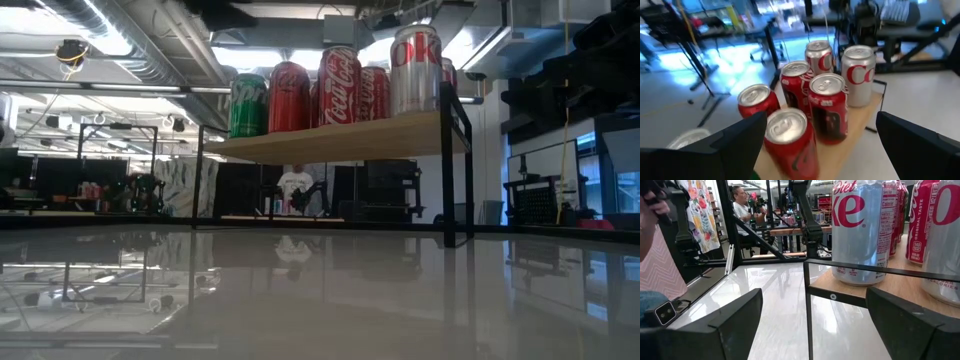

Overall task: Place canned beverage on shelf
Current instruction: Return to Home Position

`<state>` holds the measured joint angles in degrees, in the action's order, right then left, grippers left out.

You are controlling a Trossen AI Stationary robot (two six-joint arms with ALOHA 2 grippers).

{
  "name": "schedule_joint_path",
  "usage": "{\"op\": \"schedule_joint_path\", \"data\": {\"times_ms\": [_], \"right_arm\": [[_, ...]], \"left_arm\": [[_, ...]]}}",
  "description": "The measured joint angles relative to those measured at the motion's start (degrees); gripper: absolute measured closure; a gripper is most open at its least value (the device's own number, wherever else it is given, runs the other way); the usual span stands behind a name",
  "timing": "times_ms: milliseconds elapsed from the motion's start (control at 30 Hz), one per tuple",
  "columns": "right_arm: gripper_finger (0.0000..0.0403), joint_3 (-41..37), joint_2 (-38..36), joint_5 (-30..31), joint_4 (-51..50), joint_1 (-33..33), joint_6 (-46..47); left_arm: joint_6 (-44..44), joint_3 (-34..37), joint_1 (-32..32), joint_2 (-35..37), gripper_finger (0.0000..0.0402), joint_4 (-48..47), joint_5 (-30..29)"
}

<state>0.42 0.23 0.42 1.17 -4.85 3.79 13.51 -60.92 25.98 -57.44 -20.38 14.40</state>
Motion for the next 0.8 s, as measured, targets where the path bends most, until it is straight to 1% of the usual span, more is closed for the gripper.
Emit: {"op": "schedule_joint_path", "data": {"times_ms": [167,300,467,633,800], "right_arm": [[0.0054,0.0,0.0,0.0,0.0,0.0,0.0],[0.0054,0.0,0.0,0.0,0.0,0.0,0.0],[0.0054,0.0,0.0,0.0,0.0,0.0,0.0],[0.0054,0.0,0.0,0.0,0.0,0.0,0.0],[0.0054,0.0,0.0,0.0,0.0,0.0,0.0]], "left_arm": [[-4.7,13.7,0.0,11.1,0.0037,9.1,-1.3],[-7.8,22.2,0.0,18.7,0.0037,14.5,-1.9],[-11.3,30.1,0.0,26.2,0.0037,19.2,-3.1],[-14.1,36.8,0.0,32.0,0.0037,23.2,-3.3],[-18.0,44.1,0.0,36.3,0.0037,30.9,-3.3]]}}
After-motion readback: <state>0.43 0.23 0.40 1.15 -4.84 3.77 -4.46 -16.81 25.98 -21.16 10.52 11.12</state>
